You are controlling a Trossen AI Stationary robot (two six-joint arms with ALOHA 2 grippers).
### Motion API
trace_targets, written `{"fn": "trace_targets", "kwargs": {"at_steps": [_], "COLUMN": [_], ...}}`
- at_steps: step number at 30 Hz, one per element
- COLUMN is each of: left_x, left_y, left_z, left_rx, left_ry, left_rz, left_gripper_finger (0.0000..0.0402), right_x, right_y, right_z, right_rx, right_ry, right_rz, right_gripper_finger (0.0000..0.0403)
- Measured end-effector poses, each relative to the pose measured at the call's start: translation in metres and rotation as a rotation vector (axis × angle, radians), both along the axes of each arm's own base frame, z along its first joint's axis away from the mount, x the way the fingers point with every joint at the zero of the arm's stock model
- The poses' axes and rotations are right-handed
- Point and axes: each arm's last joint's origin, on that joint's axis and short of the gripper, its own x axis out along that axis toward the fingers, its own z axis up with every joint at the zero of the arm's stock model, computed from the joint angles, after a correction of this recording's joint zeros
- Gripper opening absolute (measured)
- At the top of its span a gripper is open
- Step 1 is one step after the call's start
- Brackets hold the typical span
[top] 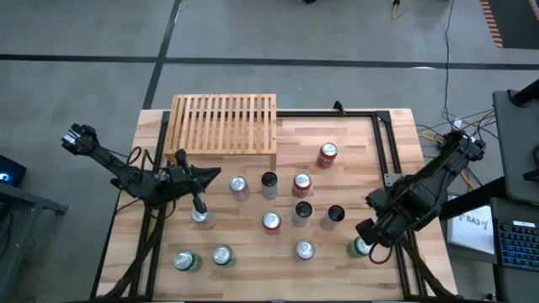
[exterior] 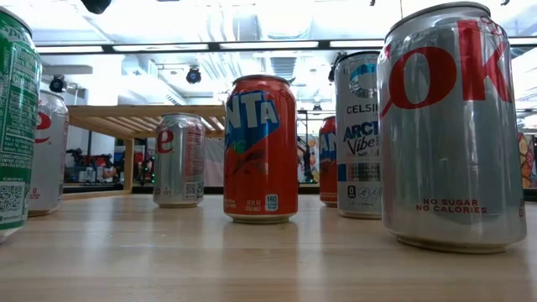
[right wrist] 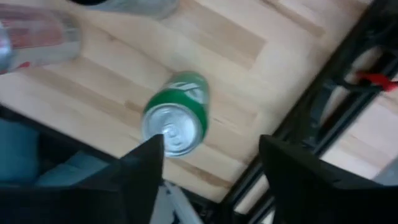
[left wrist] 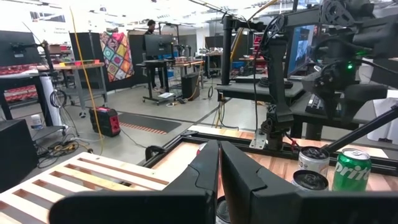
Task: Place canned beverage on shelf
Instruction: Put the right green soda can on the shelf
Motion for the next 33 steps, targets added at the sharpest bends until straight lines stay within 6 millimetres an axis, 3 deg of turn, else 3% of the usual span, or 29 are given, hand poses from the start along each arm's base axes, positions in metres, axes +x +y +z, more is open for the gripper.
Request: {"fn": "trace_targets", "kwargs": {"at_steps": [5, 11, 33], "left_x": [0.000, 0.000, 0.000], "left_y": [0.000, 0.000, 0.000], "left_z": [0.000, 0.000, 0.000], "left_rx": [0.001, 0.001, 0.002], "left_ry": [0.001, 0.001, 0.002], "left_rz": [0.000, 0.000, 0.000], "left_gripper_finger": [0.0000, 0.0000, 0.0000], "right_x": [0.007, 0.014, 0.038], "right_y": [0.007, 0.013, 0.038], "right_z": [0.000, -0.007, -0.042], "right_rx": [0.054, 0.041, 0.015], "right_ry": [-0.056, -0.029, 0.111], "right_rz": [-0.013, -0.057, -0.065], "right_gripper_finger": [0.0312, 0.0345, 0.0348]}}
